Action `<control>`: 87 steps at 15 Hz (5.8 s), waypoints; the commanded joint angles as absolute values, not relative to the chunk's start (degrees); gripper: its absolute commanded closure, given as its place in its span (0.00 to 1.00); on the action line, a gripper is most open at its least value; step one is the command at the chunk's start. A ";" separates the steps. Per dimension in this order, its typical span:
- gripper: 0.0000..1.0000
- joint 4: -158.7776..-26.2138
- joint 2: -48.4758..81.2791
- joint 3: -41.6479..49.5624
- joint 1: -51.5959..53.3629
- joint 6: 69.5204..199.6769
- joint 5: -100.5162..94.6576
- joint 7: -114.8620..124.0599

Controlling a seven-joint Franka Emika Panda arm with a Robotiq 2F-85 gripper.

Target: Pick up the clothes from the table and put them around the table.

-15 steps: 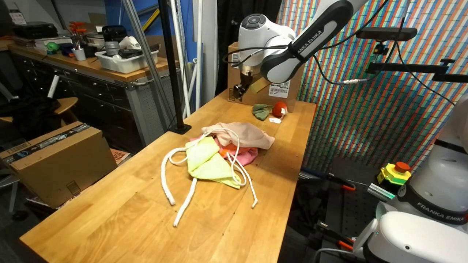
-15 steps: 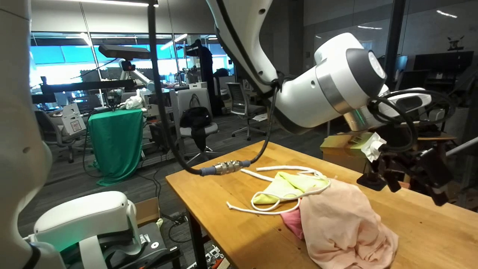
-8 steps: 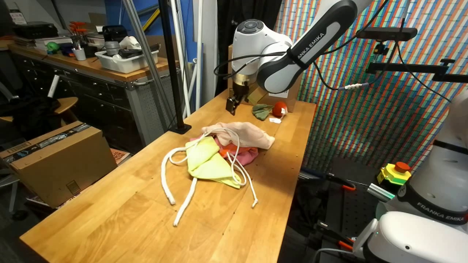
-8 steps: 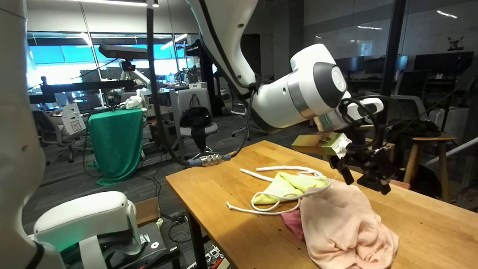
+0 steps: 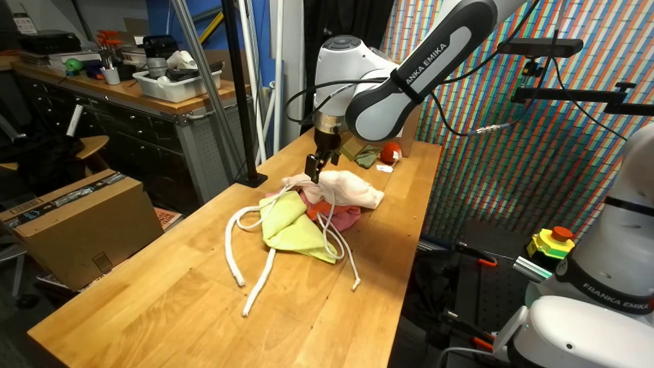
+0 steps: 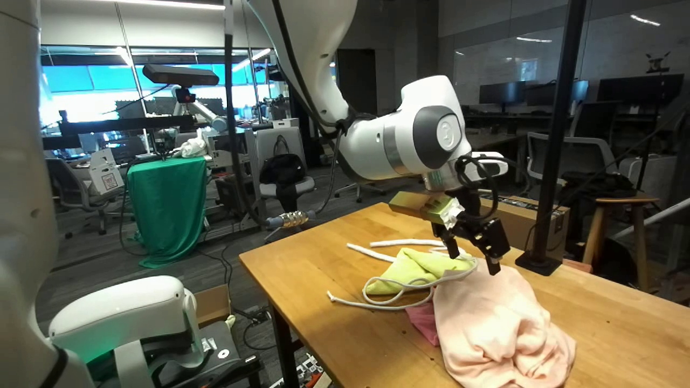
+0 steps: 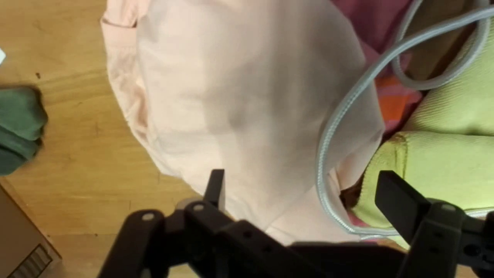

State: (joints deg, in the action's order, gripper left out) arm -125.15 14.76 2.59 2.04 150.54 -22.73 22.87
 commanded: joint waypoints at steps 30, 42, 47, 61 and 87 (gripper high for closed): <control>0.00 -130.80 17.69 2.51 11.02 150.36 -10.18 40.93; 0.63 -131.26 18.39 4.60 13.06 151.28 -13.34 45.70; 0.99 -131.56 18.03 5.41 13.25 151.59 -14.20 47.16; 0.99 -134.22 8.08 9.08 15.85 150.36 -34.10 67.98; 0.99 -137.47 4.43 -11.26 13.08 158.08 2.59 30.05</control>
